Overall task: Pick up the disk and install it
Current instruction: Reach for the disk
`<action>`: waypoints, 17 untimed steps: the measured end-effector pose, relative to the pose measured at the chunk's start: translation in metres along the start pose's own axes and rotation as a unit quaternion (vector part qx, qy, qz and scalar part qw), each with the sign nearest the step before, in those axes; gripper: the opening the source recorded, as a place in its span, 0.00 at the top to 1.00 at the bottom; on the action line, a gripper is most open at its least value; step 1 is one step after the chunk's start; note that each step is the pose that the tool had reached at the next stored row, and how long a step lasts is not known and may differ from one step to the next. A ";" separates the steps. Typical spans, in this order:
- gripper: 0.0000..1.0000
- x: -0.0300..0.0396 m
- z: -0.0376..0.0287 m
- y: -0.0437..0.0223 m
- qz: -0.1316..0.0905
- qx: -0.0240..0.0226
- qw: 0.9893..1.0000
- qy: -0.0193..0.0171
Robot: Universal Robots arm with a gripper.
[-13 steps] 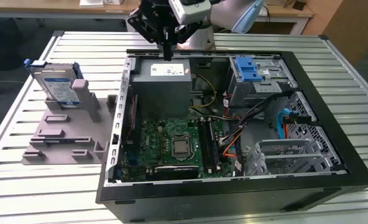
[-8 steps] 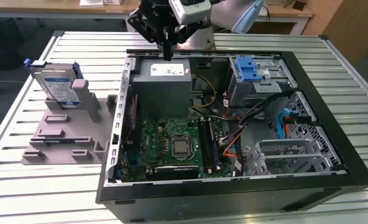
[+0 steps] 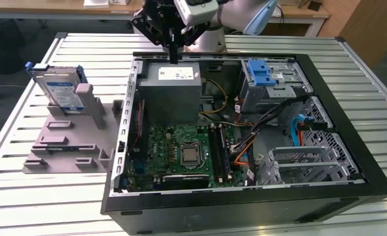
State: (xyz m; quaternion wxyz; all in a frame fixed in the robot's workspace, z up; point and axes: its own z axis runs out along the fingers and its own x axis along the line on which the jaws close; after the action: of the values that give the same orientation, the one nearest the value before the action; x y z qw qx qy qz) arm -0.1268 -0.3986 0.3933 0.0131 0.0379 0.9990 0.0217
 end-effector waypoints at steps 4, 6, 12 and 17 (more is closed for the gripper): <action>0.89 0.0026 0.0000 0.0001 0.000 0.000 1.000 0.000; 0.89 0.0029 0.0000 0.0001 0.000 0.000 1.000 0.000; 0.89 0.0040 0.0000 0.0000 0.000 0.000 1.000 0.000; 0.89 0.0064 0.0000 0.0001 0.000 0.000 1.000 0.000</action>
State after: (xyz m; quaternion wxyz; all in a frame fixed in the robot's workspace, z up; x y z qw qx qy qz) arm -0.1332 -0.3981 0.3931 0.0131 0.0379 0.9990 0.0217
